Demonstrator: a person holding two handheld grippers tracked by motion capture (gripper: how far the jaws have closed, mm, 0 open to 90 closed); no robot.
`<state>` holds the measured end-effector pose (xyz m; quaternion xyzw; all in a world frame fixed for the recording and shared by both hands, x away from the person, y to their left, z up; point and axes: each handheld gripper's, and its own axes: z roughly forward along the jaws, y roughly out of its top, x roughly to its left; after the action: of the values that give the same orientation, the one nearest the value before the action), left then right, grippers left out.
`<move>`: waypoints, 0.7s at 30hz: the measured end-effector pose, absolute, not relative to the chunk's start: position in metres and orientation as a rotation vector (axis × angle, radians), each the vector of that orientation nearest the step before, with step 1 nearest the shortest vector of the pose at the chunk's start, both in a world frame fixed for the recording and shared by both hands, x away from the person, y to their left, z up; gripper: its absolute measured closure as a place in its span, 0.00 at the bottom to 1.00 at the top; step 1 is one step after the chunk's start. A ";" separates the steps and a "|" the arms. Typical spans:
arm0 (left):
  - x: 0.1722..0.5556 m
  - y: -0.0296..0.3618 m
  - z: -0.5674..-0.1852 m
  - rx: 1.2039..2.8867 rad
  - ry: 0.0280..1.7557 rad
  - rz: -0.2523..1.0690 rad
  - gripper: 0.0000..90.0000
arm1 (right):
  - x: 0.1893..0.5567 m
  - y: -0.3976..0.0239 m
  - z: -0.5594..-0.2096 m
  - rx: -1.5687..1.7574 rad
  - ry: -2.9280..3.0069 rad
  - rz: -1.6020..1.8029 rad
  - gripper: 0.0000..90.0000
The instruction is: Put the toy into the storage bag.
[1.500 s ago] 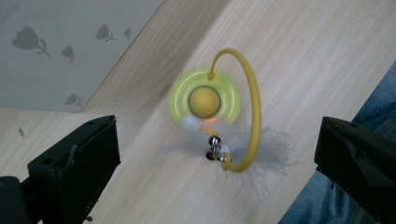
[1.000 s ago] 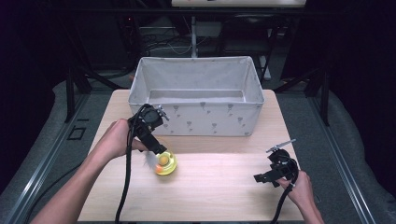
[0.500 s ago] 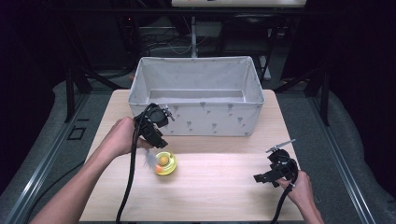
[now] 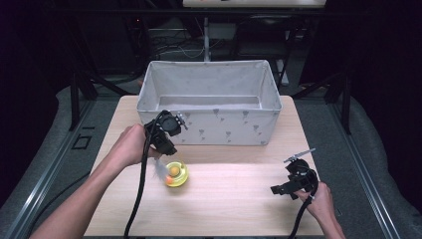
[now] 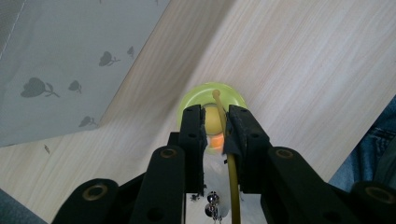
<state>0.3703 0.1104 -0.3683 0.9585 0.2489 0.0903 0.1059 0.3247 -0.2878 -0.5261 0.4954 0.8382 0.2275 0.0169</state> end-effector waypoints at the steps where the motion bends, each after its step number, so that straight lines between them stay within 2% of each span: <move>1: 0.370 0.110 -0.369 2.817 0.731 0.275 0.87 | 0.325 -0.288 -0.526 1.539 2.606 0.706 0.09; 8: 0.368 0.111 -0.367 2.824 0.721 0.292 0.97 | 0.325 -0.288 -0.526 1.535 2.605 0.708 0.09; 21: 0.367 0.111 -0.364 2.839 0.706 0.302 0.98 | 0.325 -0.287 -0.526 1.537 2.604 0.711 0.09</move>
<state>0.3667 0.1106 -0.3640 0.9604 0.2390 0.1021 0.1001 0.3247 -0.2874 -0.5264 0.4946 0.8383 0.2287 0.0178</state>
